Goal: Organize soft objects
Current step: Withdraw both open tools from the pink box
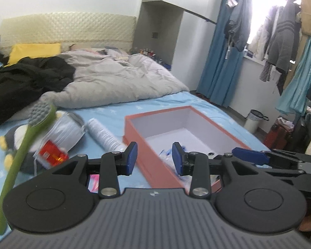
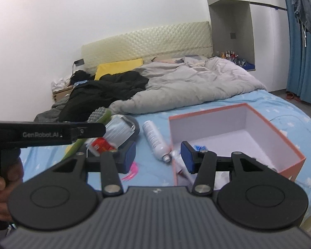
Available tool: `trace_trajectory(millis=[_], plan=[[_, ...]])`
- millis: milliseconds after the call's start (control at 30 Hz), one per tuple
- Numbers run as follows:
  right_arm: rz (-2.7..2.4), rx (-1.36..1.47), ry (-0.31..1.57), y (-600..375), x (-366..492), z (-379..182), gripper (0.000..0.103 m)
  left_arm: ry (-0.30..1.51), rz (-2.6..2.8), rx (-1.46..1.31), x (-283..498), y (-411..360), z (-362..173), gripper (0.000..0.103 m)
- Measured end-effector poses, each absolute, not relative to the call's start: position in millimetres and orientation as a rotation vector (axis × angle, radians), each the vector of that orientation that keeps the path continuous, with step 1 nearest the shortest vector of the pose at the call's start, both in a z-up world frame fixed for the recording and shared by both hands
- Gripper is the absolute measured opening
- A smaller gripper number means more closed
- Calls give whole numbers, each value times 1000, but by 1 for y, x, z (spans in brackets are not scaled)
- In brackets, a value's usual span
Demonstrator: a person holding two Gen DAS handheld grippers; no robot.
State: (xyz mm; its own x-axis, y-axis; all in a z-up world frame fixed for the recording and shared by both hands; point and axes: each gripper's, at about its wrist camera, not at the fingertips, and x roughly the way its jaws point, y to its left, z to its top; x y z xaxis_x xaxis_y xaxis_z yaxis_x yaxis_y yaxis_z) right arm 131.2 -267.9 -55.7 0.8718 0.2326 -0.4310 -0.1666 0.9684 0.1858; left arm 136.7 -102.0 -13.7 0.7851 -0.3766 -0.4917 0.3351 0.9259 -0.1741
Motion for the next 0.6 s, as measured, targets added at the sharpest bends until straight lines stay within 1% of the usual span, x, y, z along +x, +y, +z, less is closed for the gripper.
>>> trace_trajectory(millis=[600], plan=[[286,151,581,-213,101,-101,51,625,-249,-162,95,-40,-69,42]])
